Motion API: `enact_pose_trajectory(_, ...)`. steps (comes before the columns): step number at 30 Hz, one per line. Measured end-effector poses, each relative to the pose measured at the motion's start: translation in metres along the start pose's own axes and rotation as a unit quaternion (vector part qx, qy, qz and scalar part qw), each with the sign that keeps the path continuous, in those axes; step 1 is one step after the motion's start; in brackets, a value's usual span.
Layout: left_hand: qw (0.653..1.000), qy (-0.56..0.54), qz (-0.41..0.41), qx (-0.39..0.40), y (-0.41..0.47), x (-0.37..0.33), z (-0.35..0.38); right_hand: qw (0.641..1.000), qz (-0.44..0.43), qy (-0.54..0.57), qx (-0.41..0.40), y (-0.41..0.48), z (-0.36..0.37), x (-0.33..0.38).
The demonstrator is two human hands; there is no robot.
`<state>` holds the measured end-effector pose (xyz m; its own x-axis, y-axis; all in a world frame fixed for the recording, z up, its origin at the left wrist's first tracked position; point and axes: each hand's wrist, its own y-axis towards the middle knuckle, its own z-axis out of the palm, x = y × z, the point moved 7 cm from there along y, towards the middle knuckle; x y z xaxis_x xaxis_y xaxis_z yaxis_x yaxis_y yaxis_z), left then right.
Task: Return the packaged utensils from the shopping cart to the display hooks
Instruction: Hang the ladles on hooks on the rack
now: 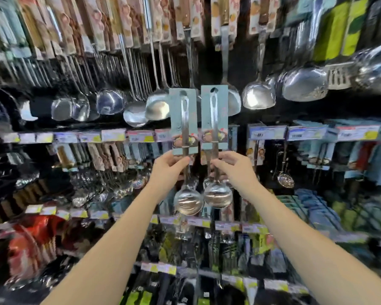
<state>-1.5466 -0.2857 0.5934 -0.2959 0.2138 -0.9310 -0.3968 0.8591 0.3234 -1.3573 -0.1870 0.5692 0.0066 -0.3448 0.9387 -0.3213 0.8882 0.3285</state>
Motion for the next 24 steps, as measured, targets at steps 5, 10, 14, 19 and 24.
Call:
enact_pose_trajectory(5,0.998,-0.021,-0.014,0.049,0.007,0.011,0.001,0.999,0.026,0.02,-0.043,-0.017,-0.005,-0.009)
enact_pose_trajectory(10,0.996,-0.038,-0.02,0.083,0.004,0.023,0.011,0.997,0.05,0.012,-0.063,-0.031,-0.013,-0.028)
enact_pose_trajectory(14,0.993,-0.048,-0.032,0.099,0.0,0.036,0.024,0.994,0.073,0.001,-0.075,-0.044,-0.021,-0.048)
enact_pose_trajectory(19,0.989,-0.084,-0.045,0.116,-0.004,0.046,0.034,0.993,0.097,-0.015,-0.072,-0.054,-0.03,-0.079)
enact_pose_trajectory(24,0.986,-0.09,-0.044,0.135,-0.003,0.055,0.042,0.99,0.123,-0.054,-0.036,-0.05,-0.03,-0.109)
